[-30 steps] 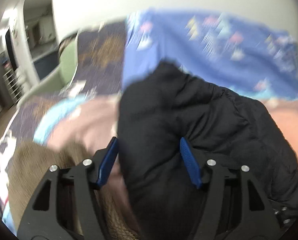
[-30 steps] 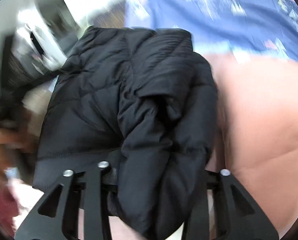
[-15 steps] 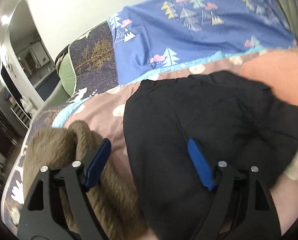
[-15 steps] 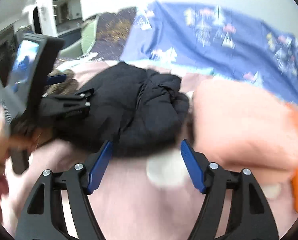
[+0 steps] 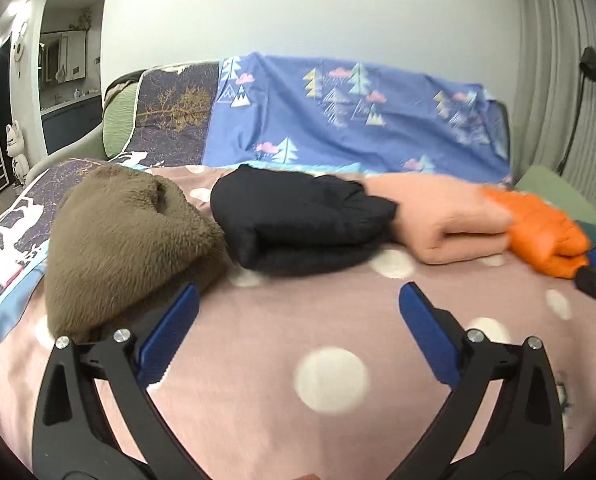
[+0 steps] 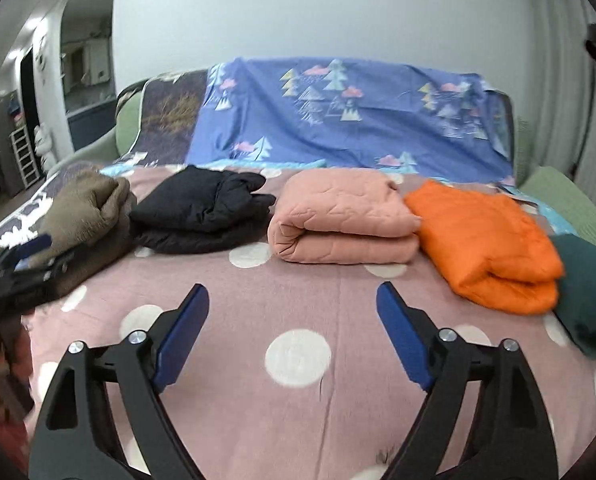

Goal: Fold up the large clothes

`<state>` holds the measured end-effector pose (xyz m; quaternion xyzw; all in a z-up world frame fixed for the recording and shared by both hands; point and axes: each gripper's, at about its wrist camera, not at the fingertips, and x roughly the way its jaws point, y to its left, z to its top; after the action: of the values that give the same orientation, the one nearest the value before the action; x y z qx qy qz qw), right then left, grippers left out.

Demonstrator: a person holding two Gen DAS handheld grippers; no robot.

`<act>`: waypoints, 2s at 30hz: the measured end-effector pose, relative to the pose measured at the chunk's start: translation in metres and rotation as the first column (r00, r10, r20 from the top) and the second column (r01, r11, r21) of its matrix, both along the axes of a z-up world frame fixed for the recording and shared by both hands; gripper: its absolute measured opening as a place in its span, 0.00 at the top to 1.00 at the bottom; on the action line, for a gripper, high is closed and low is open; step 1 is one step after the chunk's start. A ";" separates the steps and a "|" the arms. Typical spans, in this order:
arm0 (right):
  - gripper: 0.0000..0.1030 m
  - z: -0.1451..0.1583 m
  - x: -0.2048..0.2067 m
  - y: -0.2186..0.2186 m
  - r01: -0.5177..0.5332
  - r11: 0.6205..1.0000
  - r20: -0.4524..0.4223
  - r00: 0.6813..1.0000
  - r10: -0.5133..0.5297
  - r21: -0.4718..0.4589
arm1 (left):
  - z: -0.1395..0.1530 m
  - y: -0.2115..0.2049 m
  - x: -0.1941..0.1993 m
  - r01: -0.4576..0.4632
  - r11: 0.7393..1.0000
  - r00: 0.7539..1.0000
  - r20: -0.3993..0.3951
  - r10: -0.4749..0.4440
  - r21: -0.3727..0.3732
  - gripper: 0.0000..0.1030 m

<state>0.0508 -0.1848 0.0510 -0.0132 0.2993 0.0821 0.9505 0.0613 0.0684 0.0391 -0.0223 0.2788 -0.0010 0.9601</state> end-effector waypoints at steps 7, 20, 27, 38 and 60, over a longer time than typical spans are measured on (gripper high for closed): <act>0.09 0.009 -0.045 0.002 0.037 0.998 0.007 0.999 -0.037 0.045 | 0.031 -0.043 -0.074 0.006 0.994 0.998 0.063 -0.013 0.106 0.02; 0.09 0.012 -0.091 -0.015 0.074 0.996 0.039 0.996 -0.077 0.055 | 0.027 -0.073 -0.110 -0.032 0.990 0.999 0.000 0.032 0.134 0.02; 0.08 0.005 -0.093 -0.025 0.092 0.993 0.019 0.995 -0.093 0.081 | 0.023 -0.079 -0.113 -0.027 0.987 0.999 -0.015 0.030 0.159 0.02; 0.08 0.002 -0.092 -0.025 0.104 0.993 0.026 0.994 -0.106 0.052 | 0.019 -0.084 -0.105 -0.023 0.986 0.999 -0.041 0.030 0.165 0.02; 0.08 0.001 -0.087 -0.017 0.109 0.994 0.028 0.994 -0.110 0.007 | 0.012 -0.086 -0.097 0.004 0.992 0.997 -0.075 0.005 0.128 0.02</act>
<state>-0.0365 -0.2017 0.0517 0.0048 0.2858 0.0305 0.9578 -0.0357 -0.0178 0.0508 0.0394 0.3141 0.0180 0.9484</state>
